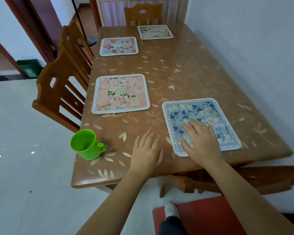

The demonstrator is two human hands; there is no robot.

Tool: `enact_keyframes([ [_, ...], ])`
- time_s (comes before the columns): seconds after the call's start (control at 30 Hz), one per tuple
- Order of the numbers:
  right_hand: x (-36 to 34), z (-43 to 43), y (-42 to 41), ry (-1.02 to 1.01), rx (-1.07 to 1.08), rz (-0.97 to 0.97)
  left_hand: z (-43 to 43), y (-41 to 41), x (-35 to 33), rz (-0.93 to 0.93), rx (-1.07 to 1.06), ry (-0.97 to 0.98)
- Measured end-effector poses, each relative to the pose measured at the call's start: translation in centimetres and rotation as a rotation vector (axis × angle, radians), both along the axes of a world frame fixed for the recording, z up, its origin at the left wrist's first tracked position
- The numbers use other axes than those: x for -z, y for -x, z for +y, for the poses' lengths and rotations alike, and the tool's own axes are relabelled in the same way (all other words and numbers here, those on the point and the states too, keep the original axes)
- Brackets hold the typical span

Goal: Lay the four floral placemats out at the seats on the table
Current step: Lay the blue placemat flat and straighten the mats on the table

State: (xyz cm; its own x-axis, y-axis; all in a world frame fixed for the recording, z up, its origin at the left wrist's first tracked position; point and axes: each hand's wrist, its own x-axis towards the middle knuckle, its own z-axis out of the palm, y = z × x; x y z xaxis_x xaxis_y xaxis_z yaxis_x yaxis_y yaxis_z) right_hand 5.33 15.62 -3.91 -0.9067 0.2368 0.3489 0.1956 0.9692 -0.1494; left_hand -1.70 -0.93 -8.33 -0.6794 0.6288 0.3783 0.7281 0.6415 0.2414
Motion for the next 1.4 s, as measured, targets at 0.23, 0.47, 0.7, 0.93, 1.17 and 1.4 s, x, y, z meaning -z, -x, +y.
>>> enact_keyframes([
  [0.23, 2.7, 9.3, -0.5, 0.0, -0.058, -0.103, 7.0, 0.9, 2.6, -0.07, 0.01, 0.101],
  [0.47, 6.2, 15.3, -0.9, 0.014, -0.126, -0.224, 11.7, 0.7, 5.3, -0.076, 0.095, 0.14],
  [0.7, 9.2, 18.2, -1.6, 0.002, -0.212, -0.32, 12.8, 0.8, 8.4, -0.195, 0.197, 0.223],
  [0.93, 13.0, 19.6, -2.7, 0.094, -0.292, -0.511, 12.7, -0.4, 11.2, -0.218, 0.243, 0.203],
  [1.17, 14.2, 19.6, -2.6, 0.15, -0.276, -0.487, 12.9, -0.4, 11.8, -0.191, 0.219, 0.149],
  [1.4, 14.1, 19.2, -2.7, 0.176, -0.286, -0.384, 12.7, 0.1, 12.3, -0.198, 0.286, -0.01],
])
